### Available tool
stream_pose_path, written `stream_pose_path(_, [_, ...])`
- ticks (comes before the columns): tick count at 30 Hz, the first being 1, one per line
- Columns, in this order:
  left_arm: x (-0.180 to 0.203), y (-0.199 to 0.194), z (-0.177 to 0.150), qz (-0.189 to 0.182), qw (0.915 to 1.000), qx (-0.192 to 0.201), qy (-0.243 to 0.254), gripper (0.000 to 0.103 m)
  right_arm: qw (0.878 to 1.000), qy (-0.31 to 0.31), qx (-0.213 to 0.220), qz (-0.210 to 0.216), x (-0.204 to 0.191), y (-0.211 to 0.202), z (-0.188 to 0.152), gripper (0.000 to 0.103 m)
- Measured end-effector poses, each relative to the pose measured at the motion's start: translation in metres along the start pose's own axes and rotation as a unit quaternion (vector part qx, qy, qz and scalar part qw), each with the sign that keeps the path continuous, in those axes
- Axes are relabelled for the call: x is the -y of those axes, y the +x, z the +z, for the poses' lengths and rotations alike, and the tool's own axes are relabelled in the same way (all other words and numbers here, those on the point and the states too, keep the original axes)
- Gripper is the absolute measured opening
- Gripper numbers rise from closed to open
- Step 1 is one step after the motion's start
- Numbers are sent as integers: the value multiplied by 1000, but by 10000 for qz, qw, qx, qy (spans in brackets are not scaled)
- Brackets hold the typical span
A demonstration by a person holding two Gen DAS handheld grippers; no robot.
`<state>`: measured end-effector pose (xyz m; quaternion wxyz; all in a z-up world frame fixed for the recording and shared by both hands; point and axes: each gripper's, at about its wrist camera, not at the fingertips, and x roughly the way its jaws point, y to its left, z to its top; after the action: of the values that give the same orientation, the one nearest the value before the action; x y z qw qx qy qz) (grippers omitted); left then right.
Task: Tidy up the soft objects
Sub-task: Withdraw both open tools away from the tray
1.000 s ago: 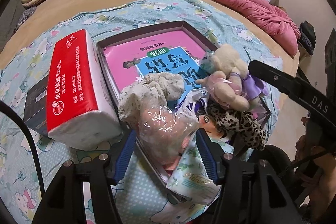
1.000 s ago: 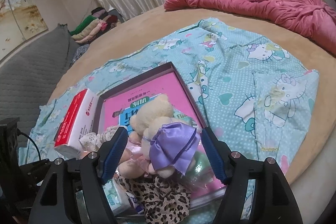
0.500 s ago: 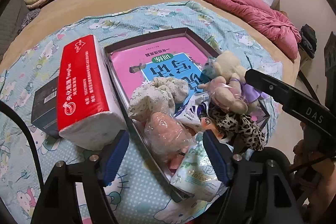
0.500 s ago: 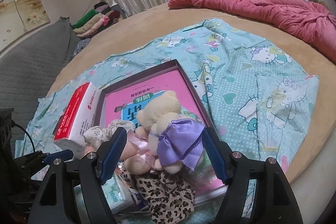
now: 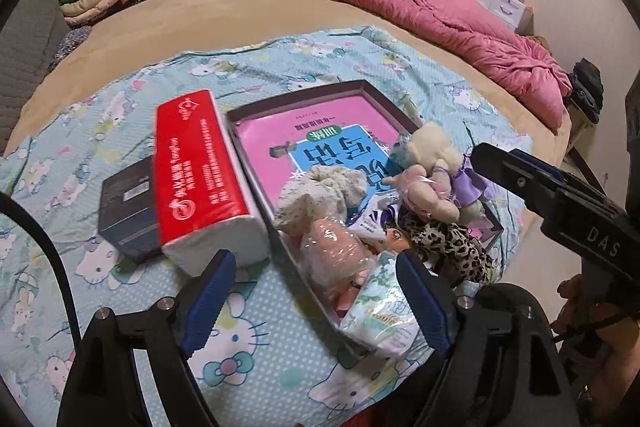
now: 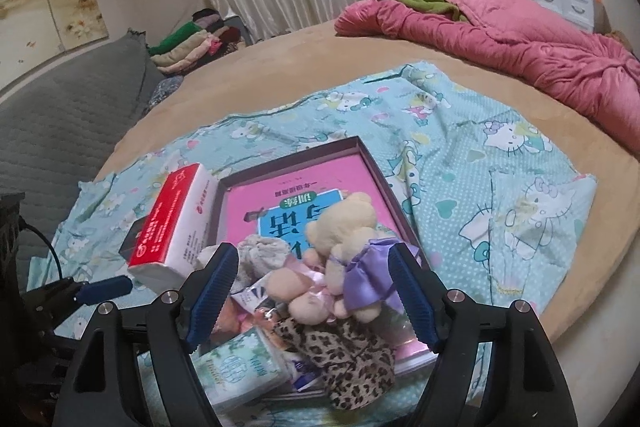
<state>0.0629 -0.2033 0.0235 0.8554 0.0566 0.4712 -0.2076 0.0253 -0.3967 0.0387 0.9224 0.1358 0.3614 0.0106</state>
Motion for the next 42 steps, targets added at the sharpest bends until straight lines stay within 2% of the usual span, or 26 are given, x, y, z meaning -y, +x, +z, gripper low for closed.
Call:
stream_pose_path(8, [-25,-32,-5,377,9981,303,-388,87,9990,-328,273,104,-33,-30,4,80])
stream_pose_path(17, [-39,-61,-11,550,9958,482,-547,87,9979,-494,394,144,-62,-57,-2,82])
stream_pose_path(25, [-48,-79,-31,630,9949,450,-653,87,9977,-508,414,-182,-72,-75,-21,82])
stream_pose_path(32, [-54,-86,-57,793,9925,397,-841,87,9981,-547,118,-263,-75,-70,-42,83])
stream_pose_path(38, [-63,-86,-72,867,9889,338,-1156,87,9978,-616,-70,-232,-80,-66,-59,83])
stream_pose_path(42, [-63,-83,-77,915,9881,287,-1199,87,9975,-647,-233,-191,-82,-62,-70,83])
